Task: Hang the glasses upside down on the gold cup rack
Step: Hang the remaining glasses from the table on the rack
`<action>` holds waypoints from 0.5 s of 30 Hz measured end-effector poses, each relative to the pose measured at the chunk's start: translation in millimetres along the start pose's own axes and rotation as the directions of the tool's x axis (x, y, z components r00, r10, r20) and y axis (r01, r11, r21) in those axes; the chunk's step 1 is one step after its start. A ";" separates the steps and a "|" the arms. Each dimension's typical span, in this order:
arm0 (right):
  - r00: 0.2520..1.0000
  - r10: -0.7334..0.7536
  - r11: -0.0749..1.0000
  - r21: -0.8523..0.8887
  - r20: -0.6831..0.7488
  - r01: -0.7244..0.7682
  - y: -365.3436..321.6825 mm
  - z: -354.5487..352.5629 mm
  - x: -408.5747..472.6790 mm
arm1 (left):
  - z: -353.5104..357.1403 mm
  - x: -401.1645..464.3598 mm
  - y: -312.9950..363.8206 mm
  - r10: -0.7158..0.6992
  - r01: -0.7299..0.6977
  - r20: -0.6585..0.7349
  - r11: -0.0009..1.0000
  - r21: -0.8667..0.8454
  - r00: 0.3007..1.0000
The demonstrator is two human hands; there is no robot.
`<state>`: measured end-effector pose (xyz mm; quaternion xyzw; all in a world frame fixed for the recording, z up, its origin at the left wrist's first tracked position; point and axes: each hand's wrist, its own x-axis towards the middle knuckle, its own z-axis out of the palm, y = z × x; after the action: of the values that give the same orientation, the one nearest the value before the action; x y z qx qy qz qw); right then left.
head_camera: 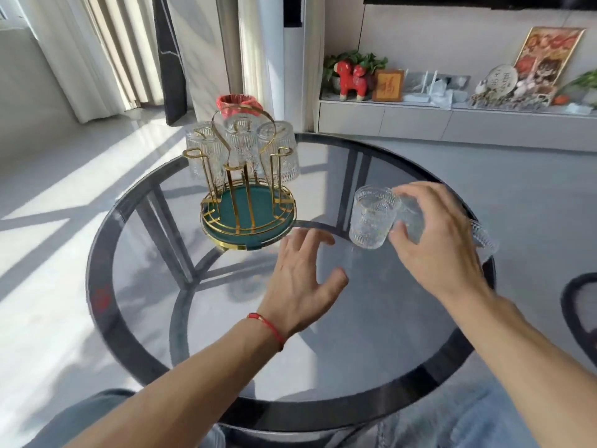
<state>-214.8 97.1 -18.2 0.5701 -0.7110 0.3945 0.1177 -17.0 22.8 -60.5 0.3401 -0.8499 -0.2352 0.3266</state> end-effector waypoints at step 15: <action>0.815 0.552 0.806 0.141 0.175 -0.575 89.3 -40.2 -29.0 | 18.6 -3.3 19.2 0.043 -0.043 0.091 0.999 -0.005 0.995</action>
<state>-297.5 149.3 -47.6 0.3649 -0.8138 0.4402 -0.1038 -36.7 41.1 -62.4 0.3099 -0.8707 -0.2448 0.2930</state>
